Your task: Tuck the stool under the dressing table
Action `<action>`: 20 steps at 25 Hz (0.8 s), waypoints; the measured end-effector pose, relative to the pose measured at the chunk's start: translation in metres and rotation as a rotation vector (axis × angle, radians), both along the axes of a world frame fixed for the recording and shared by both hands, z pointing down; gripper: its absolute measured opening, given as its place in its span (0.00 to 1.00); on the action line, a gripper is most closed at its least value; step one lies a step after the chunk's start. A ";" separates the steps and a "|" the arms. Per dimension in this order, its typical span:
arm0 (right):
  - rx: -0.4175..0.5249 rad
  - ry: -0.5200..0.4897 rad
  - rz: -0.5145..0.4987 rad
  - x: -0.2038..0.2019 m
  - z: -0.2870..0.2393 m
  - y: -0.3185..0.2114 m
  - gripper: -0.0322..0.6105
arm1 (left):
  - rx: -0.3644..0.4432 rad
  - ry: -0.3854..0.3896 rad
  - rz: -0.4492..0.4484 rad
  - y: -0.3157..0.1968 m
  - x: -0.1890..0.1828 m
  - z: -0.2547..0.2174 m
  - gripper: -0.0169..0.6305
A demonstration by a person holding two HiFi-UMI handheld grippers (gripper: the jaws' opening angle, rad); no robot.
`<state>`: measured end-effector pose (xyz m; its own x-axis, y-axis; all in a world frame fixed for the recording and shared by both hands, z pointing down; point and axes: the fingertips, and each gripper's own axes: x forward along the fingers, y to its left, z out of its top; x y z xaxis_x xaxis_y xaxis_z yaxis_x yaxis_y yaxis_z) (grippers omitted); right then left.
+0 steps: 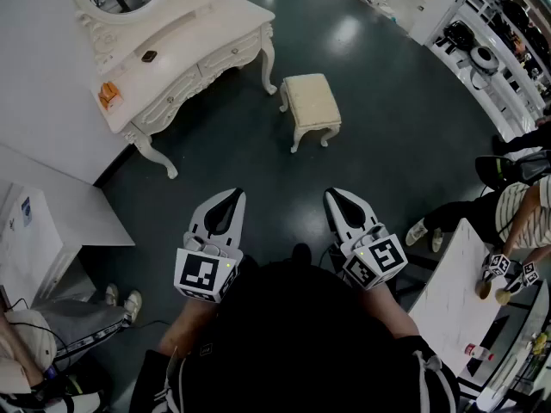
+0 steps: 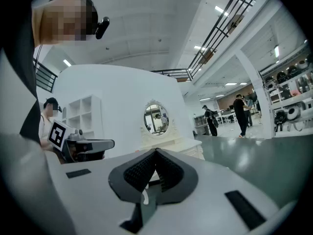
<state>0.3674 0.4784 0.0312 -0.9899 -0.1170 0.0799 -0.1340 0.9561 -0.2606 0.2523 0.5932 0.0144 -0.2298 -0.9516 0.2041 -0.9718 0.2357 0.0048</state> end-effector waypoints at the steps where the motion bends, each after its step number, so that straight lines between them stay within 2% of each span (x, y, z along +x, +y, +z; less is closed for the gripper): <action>1: 0.000 0.002 0.000 0.000 0.001 0.001 0.08 | -0.001 0.002 0.001 0.001 0.000 0.001 0.03; 14: 0.004 0.017 0.002 -0.004 0.007 0.020 0.08 | 0.016 0.016 0.034 0.017 0.002 0.005 0.03; 20: -0.002 0.003 0.008 -0.025 0.006 0.043 0.08 | 0.016 0.013 0.019 0.043 -0.018 0.007 0.04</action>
<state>0.3421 0.5218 0.0376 -0.9886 -0.1252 0.0834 -0.1429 0.9545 -0.2617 0.2342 0.6361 0.0217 -0.2088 -0.9590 0.1916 -0.9760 0.2167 0.0208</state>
